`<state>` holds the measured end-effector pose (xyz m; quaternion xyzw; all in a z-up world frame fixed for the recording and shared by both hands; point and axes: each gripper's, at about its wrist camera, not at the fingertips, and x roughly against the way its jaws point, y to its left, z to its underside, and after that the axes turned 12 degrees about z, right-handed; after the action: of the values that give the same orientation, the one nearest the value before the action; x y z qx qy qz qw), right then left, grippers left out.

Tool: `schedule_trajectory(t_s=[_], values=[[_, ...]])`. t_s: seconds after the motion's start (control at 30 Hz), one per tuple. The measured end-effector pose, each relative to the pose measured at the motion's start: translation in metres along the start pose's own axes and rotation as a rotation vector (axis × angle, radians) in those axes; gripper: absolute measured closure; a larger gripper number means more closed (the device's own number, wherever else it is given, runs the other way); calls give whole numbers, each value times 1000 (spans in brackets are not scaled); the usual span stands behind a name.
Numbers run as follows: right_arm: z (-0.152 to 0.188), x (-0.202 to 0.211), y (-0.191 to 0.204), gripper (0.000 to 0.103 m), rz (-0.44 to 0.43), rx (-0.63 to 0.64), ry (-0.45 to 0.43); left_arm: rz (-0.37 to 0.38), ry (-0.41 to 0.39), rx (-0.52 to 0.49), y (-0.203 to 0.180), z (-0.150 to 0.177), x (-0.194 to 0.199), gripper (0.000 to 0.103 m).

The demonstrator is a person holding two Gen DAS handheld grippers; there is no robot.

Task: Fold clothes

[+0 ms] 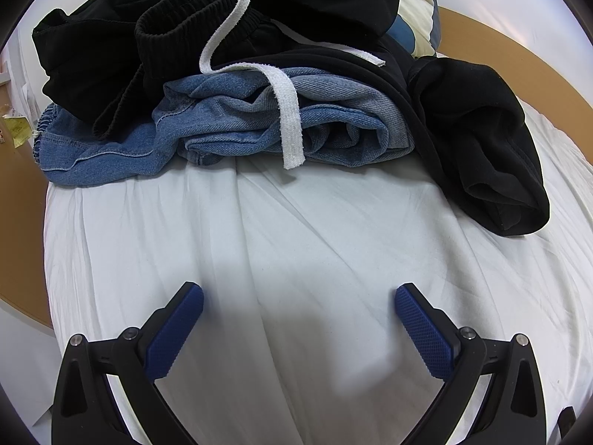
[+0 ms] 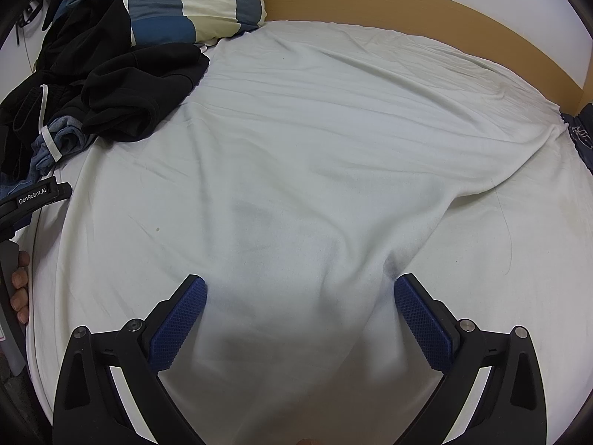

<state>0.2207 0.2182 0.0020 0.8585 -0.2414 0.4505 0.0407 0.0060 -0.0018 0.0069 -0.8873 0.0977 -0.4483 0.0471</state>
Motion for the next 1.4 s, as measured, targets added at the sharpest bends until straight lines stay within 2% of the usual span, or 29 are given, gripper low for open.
schedule_trajectory(t_s=[0.37, 0.47, 0.53, 0.63, 0.7, 0.77, 0.83, 0.9, 0.97, 1.03, 1.1, 1.17, 1.2, 1.27, 1.33, 1.4], values=[[-5, -5, -4, 0, -30, -8, 23, 4, 3, -4, -1, -1, 0, 0], [-5, -5, -4, 0, -30, -6, 33, 38, 8, -33, 2, -5, 2, 0], [-5, -5, -4, 0, -27, -5, 26, 38, -40, -29, 14, -10, 10, 1], [-3, -4, -5, 0, -14, 5, 26, 31, -164, 53, 49, -23, 28, 2], [-3, -4, -6, 0, -13, 4, 20, 17, -180, 46, 63, -39, 35, 2], [-3, -4, -6, 0, -14, 3, 14, -12, -173, -38, 69, -64, 41, 2], [-3, -4, -6, 0, -15, 1, 8, -45, -217, -131, 69, -92, 53, 2], [-3, -4, -5, 0, -15, 2, 6, -14, -236, -206, 68, -115, 58, 2], [-3, -4, -5, 0, -15, 1, 4, 25, -186, -231, 69, -137, 52, 2], [-3, -4, -5, 0, -15, 1, 1, 24, -127, -199, 71, -153, 41, 2], [-3, -4, -6, 0, -16, 0, -1, 12, -69, -161, 71, -167, 28, 12], [-3, -3, -6, 0, -15, 1, -1, -32, -28, -109, 73, -174, 16, 31], [-4, -4, -5, 0, -11, 4, 0, -45, -20, -88, 74, -177, 13, 36], [-4, -4, -4, 0, -5, 10, 2, -75, -5, -51, 76, -184, 8, 65], [-4, -5, -4, 0, -2, 13, 4, -49, 2, -8, 81, -191, 12, 80], [-4, -5, -4, 0, -2, 13, 3, -42, -39, -5, 79, -196, 27, 86]])
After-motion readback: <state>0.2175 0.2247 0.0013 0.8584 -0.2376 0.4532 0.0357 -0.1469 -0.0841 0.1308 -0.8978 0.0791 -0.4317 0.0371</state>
